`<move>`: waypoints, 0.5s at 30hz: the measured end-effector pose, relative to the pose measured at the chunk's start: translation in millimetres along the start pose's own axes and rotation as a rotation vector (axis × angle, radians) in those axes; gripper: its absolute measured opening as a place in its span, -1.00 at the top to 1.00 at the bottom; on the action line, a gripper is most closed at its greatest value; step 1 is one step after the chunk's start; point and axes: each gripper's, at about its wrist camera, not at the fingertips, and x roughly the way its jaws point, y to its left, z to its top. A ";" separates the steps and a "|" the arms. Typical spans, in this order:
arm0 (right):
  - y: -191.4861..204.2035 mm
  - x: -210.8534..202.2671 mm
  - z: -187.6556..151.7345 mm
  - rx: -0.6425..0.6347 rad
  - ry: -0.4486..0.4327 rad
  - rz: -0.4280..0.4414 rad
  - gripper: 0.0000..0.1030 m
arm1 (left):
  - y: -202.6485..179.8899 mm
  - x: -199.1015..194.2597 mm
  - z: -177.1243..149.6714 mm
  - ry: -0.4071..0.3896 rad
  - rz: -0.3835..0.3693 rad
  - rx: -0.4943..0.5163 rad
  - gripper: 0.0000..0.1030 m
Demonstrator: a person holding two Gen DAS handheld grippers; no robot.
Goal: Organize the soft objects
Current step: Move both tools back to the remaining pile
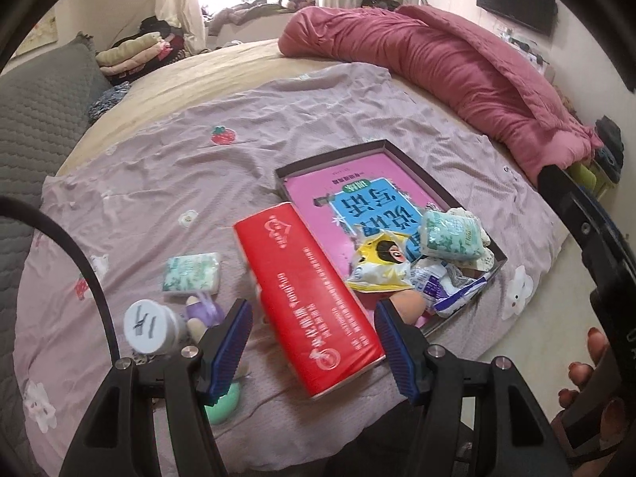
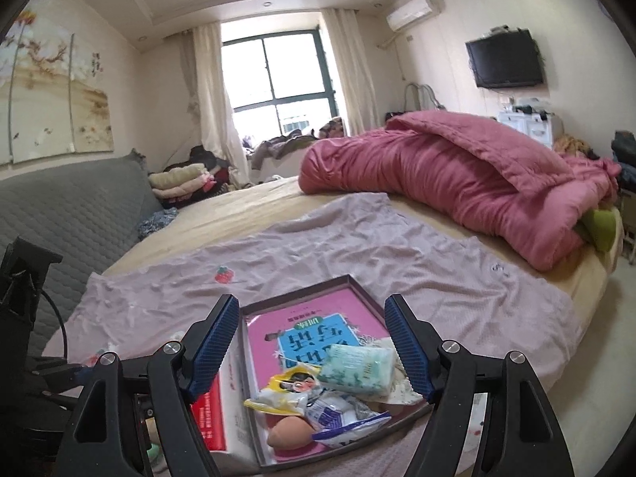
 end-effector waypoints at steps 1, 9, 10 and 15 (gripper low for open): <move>5.6 -2.4 1.4 -0.014 -0.005 0.003 -0.49 | 2.7 -2.1 -1.1 -0.003 0.002 -0.004 -0.23; 40.8 -17.3 7.8 -0.081 -0.023 0.057 -0.49 | 36.9 -25.8 -15.9 -0.032 0.020 -0.058 -0.23; 46.0 -19.9 8.3 -0.091 -0.027 0.061 -0.49 | 42.8 -29.3 -17.9 -0.038 0.028 -0.064 -0.23; 65.2 -26.7 10.1 -0.122 -0.029 0.096 -0.49 | 80.0 -52.3 -27.9 -0.067 0.070 -0.123 -0.23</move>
